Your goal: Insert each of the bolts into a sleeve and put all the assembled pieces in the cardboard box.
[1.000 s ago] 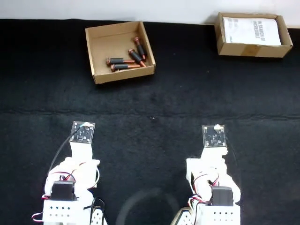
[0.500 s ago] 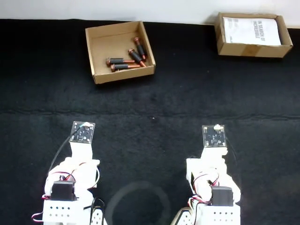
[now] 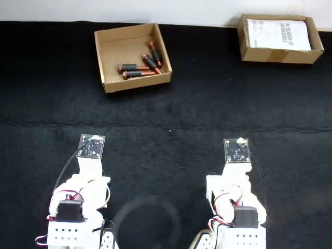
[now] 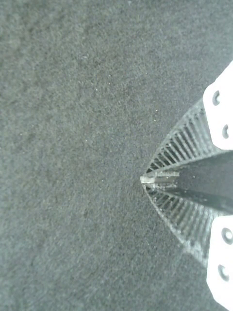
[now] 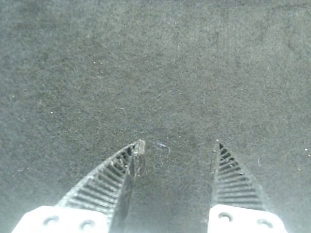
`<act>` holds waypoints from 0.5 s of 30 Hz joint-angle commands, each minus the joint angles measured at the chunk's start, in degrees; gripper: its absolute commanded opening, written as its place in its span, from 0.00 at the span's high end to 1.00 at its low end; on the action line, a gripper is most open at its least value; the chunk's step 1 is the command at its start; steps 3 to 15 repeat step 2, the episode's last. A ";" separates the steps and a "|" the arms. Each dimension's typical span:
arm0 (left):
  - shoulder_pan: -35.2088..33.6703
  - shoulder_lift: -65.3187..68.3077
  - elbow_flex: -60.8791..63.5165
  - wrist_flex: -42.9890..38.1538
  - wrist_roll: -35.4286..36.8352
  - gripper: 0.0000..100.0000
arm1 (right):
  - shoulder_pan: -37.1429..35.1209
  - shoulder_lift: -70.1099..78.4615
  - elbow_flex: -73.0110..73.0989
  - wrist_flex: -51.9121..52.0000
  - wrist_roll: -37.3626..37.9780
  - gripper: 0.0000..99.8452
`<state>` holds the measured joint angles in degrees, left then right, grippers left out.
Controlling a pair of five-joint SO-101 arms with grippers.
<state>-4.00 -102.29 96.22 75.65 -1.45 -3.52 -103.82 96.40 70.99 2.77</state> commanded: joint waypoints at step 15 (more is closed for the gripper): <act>0.31 -1.36 0.92 0.35 0.53 0.99 | 0.31 -1.10 7.25 0.22 0.00 0.79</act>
